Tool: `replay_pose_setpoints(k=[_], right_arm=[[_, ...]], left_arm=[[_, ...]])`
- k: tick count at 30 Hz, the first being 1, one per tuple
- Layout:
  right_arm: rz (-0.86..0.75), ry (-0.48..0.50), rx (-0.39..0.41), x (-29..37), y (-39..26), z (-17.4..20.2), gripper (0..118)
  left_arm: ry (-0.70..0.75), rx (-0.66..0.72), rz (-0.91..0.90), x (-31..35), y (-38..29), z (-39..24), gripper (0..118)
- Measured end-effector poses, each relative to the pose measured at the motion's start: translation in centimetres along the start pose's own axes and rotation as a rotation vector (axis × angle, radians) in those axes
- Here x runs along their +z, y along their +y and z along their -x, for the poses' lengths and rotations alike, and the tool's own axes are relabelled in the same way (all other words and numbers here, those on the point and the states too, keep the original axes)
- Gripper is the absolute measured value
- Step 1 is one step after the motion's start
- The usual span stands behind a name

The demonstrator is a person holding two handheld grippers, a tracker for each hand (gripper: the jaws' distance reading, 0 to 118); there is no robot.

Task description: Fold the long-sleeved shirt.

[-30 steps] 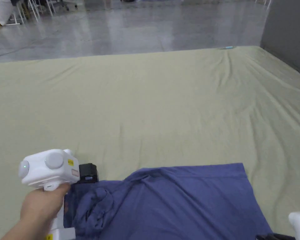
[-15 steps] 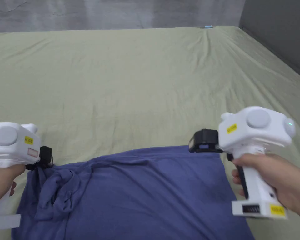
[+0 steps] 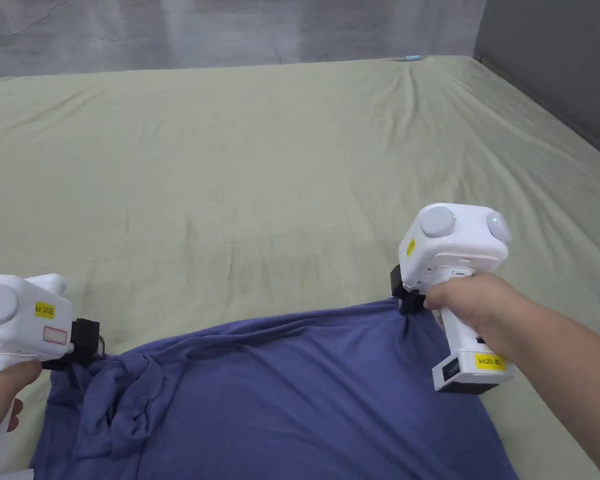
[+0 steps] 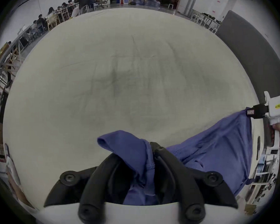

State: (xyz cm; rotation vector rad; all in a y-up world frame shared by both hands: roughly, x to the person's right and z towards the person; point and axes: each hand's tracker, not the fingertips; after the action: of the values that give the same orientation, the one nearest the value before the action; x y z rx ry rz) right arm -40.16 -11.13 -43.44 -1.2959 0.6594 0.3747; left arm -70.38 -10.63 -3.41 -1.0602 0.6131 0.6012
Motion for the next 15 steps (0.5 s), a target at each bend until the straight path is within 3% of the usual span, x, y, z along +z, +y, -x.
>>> replay_pose_setpoints(k=[2,4,5,8,15], right_arm=[[-0.074,0.033,0.033,2.3,-0.9,-0.5,0],[-0.07,0.133,0.027,5.1,-2.5,-1.6,0],[-0.096,0.158,0.069,6.7,-3.8,-1.9,0],[-0.151,0.15,0.196,10.6,-7.4,-2.9,0],[-0.097,0.145,0.289,14.1,-19.3,-6.5,0]], left_arm=[[-0.041,0.015,-0.024,1.6,-0.8,0.4,13],[-0.07,0.014,-0.045,3.8,-2.1,0.7,13],[-0.077,0.01,-0.058,5.0,-2.9,0.7,13],[-0.126,0.0,-0.101,8.9,-6.2,0.6,13],[-0.167,0.03,-0.106,14.2,-16.8,1.0,13]])
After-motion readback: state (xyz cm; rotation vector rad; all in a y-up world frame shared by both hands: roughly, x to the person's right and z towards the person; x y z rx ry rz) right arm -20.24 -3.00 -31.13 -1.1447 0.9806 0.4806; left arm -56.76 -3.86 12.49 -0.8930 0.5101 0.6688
